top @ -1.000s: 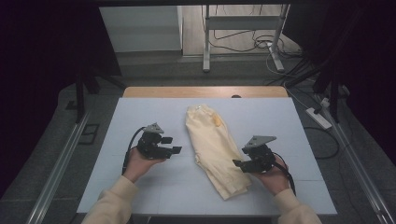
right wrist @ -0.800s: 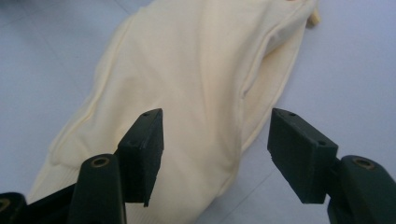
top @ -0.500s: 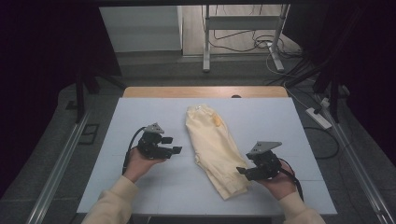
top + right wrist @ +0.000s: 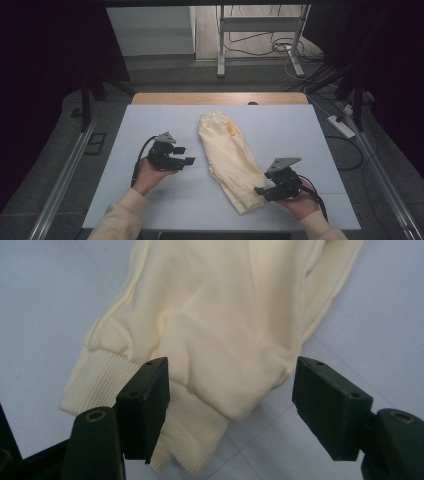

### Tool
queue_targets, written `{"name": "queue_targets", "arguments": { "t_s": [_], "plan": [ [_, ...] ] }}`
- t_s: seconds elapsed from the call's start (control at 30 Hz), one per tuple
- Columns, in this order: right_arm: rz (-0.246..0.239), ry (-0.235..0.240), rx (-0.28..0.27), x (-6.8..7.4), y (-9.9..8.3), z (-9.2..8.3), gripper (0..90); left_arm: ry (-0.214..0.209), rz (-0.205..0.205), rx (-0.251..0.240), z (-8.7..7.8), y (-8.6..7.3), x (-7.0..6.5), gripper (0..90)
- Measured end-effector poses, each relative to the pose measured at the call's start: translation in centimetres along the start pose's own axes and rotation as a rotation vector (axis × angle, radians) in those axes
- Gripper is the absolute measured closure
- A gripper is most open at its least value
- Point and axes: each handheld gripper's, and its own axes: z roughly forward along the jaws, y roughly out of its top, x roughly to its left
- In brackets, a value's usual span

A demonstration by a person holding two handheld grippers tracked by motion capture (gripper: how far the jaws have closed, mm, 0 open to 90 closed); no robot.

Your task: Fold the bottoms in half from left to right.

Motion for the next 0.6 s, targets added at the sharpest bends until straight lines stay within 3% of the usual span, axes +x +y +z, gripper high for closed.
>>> {"name": "queue_targets", "arguments": {
  "t_s": [0.6],
  "plan": [
    [0.007, 0.026, 0.087, 0.4, -0.7, 1.5, 27.3, 0.001, 0.001, 0.000, 0.0, 0.0, 0.0, 35.8]
  ]
}}
